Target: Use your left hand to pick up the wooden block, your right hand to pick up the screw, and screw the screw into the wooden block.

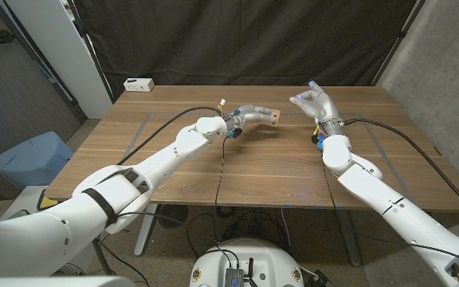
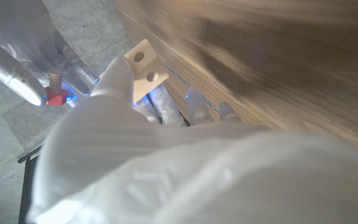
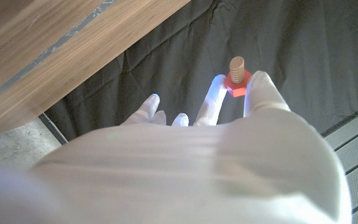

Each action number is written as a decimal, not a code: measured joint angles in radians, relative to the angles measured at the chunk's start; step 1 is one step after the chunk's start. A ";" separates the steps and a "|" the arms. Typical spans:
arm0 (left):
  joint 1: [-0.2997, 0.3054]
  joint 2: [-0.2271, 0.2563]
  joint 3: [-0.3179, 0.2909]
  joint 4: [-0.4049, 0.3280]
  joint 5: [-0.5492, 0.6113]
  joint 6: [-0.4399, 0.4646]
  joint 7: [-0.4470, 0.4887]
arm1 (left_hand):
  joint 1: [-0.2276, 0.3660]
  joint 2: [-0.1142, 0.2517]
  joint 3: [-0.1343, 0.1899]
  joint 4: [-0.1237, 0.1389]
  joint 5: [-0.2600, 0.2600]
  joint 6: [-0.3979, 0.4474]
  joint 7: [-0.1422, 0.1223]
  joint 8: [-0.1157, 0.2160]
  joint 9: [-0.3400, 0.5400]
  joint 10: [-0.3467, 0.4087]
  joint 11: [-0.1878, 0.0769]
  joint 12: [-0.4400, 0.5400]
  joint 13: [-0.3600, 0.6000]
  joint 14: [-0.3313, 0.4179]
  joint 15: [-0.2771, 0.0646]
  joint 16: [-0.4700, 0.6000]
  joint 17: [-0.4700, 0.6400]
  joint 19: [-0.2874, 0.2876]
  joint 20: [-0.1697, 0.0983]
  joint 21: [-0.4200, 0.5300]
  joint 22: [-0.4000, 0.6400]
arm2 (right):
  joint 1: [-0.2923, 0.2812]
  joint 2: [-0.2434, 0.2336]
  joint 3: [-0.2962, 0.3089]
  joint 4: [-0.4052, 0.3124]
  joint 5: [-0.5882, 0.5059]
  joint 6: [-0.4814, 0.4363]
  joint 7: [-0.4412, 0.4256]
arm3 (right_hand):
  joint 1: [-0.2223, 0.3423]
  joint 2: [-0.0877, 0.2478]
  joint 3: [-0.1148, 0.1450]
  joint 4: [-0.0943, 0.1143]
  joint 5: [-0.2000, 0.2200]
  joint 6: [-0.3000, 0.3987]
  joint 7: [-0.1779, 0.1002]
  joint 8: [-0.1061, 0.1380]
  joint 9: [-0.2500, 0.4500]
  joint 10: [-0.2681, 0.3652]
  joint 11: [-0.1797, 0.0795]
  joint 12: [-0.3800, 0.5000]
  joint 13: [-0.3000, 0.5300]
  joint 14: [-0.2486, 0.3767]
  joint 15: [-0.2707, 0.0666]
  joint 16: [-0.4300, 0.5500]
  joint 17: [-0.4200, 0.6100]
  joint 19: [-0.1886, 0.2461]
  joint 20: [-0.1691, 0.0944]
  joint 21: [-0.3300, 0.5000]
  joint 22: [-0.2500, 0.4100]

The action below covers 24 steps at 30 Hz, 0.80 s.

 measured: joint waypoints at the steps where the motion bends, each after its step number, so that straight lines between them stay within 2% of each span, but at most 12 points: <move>1: 0.000 0.000 0.000 0.000 0.000 0.000 0.000 | 0.000 0.000 0.000 0.000 0.000 0.000 0.000 0.000 0.000 0.000 0.000 0.000 0.000 0.000 0.000 0.000 0.000 0.000 0.000 0.000 0.000 | 0.000 0.004 0.000 0.002 0.000 0.000 0.000 | 0.000 0.000 0.000 0.000 0.000 0.000 0.000 0.000 0.000 0.000 0.000 0.000 0.000 0.000 0.000 0.000 0.000 0.000 0.000 0.000 0.000; 4: 0.000 0.000 0.000 0.000 -0.001 -0.001 -0.001 | 0.000 0.000 0.000 0.000 0.000 0.000 0.000 0.000 0.000 0.000 0.000 0.000 0.000 0.000 0.000 0.000 0.000 0.000 0.000 0.000 0.000 | 0.002 0.020 -0.003 0.012 0.000 0.000 0.000 | 0.000 0.000 0.000 0.000 0.000 0.000 0.000 0.000 0.000 0.000 0.000 0.000 0.000 0.000 0.000 0.000 0.000 0.000 0.000 0.000 0.000; 5: -0.001 -0.007 0.002 0.008 -0.001 -0.001 -0.001 | 0.000 0.000 0.000 -0.001 0.000 0.000 0.000 0.000 0.000 0.000 0.000 0.000 0.000 0.000 0.000 0.000 0.000 0.000 0.000 0.000 0.000 | 0.003 0.026 -0.004 0.015 0.015 0.016 -0.040 | 0.000 0.000 0.000 0.000 0.000 0.000 0.000 0.000 0.000 0.000 0.000 0.000 0.000 0.000 0.000 0.000 0.000 0.000 0.000 0.000 0.000; 13: -0.003 -0.010 0.002 0.013 -0.002 -0.003 0.000 | 0.000 0.000 -0.001 -0.001 0.000 0.000 0.000 0.000 0.001 0.000 0.000 0.000 0.000 0.000 0.000 0.000 0.000 0.000 0.000 0.000 0.000 | 0.010 0.062 -0.010 0.037 0.019 0.022 -0.054 | 0.000 0.000 0.000 0.000 -0.006 -0.006 0.006 0.004 0.000 0.000 0.000 0.000 0.000 0.004 0.003 0.000 0.000 0.000 0.000 0.000 0.000; 14: -0.006 -0.018 0.003 0.022 -0.002 -0.004 0.000 | 0.000 0.000 -0.001 -0.001 0.000 0.000 0.000 0.000 0.001 0.000 0.000 0.000 0.000 0.000 0.000 0.000 0.000 0.000 0.000 0.000 0.000 | 0.012 0.068 -0.012 0.041 0.025 0.034 -0.081 | 0.000 0.000 0.000 0.000 -0.006 -0.005 0.005 0.004 0.000 0.000 0.000 0.000 0.000 0.004 0.003 0.000 0.000 0.000 0.000 0.000 0.000; 24: -0.010 -0.031 0.006 0.034 -0.002 -0.008 0.002 | 0.000 0.000 0.001 0.001 0.000 0.000 0.000 -0.003 0.000 0.000 0.000 0.000 0.000 0.000 0.000 0.000 0.000 0.000 0.000 0.000 0.000 | 0.026 0.120 -0.025 0.079 0.028 0.062 -0.135 | 0.004 0.004 0.000 0.000 -0.006 -0.005 0.005 0.004 0.000 0.000 0.000 0.000 0.000 0.004 0.003 0.000 0.003 0.000 0.000 0.000 0.000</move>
